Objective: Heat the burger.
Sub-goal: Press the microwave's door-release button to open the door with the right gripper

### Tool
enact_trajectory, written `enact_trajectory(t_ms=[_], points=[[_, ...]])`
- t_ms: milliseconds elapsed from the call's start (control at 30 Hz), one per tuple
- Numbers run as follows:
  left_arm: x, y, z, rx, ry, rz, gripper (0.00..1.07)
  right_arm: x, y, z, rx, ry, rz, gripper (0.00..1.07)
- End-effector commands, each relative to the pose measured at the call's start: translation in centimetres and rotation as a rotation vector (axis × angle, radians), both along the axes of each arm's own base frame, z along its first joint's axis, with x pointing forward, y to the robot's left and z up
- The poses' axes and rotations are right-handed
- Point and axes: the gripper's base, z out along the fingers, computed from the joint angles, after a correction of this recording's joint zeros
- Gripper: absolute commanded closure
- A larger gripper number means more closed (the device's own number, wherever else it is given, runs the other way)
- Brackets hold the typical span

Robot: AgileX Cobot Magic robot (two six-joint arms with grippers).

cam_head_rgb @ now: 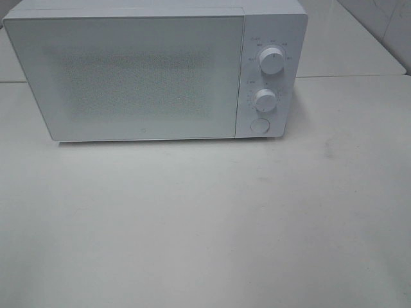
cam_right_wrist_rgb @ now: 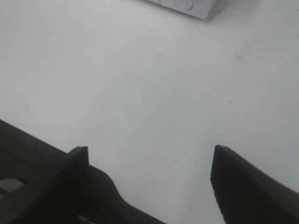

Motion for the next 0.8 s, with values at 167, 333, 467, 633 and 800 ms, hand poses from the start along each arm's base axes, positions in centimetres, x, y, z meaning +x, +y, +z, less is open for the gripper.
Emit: enact_trajectory(t_ms=[167, 333, 467, 633, 800], points=[[-0.2, 0.0, 0.0, 0.001, -0.030, 0.003, 0.13, -3.5, -2.4, -0.1, 0.020, -0.110, -0.096, 0.33], [-0.2, 0.0, 0.0, 0.001, -0.030, 0.003, 0.13, -6.6, -3.8, -1.3, 0.062, -0.223, -0.205, 0.28], [-0.2, 0.0, 0.0, 0.001, -0.030, 0.003, 0.13, -8.0, -4.2, -2.7, 0.074, -0.264, -0.256, 0.29], [-0.2, 0.0, 0.0, 0.001, -0.030, 0.003, 0.13, -9.1, -4.4, -4.3, 0.082, -0.300, -0.290, 0.30], [-0.2, 0.0, 0.0, 0.001, -0.030, 0.003, 0.13, -10.3, -4.5, -5.6, 0.110, -0.373, -0.316, 0.31]])
